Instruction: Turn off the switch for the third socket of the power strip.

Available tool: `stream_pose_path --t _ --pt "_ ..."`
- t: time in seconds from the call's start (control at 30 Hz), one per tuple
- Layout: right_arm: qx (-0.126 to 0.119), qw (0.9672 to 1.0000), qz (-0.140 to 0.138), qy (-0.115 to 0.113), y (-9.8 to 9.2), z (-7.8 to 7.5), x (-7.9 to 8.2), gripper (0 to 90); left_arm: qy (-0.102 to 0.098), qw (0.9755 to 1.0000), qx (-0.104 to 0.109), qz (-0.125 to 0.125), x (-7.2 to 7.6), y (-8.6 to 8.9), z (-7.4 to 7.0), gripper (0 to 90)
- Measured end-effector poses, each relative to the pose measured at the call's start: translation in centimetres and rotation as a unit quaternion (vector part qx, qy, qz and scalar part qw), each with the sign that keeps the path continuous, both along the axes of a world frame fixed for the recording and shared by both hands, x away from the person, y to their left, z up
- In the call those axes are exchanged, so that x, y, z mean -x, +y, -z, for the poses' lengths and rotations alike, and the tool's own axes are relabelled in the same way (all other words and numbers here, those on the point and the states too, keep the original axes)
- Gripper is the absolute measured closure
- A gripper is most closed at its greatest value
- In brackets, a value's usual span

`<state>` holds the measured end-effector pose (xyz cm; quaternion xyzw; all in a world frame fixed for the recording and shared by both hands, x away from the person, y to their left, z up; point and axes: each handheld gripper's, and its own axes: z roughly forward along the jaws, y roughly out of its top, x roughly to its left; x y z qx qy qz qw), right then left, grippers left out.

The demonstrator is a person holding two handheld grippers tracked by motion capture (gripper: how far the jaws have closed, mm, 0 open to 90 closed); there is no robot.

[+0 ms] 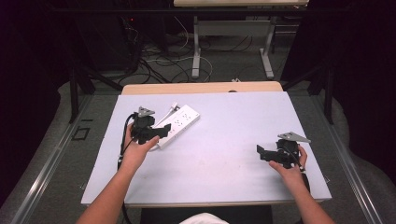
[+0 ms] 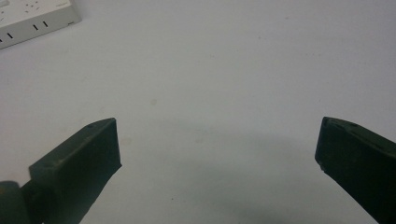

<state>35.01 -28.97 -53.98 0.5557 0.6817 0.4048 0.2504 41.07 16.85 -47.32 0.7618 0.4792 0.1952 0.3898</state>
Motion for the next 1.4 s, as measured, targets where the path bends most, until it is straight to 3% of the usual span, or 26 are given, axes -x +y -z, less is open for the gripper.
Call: stream_pose_path --t 0.27,0.87,1.4 --pt "-0.001 1.0 0.0 0.001 0.0 0.0 0.0 0.0 0.005 0.9998 0.017 0.0 -1.2 -0.9 -0.4 28.3" --pt "0.001 1.0 -0.002 0.001 0.0 0.1 -0.1 0.0 0.016 0.9996 0.023 0.008 -3.8 -3.3 -1.1 30.4" --pt "-0.001 1.0 -0.003 0.001 -0.1 0.1 -0.1 0.0 0.032 0.9993 0.022 0.003 -6.4 -4.9 -1.9 40.7"
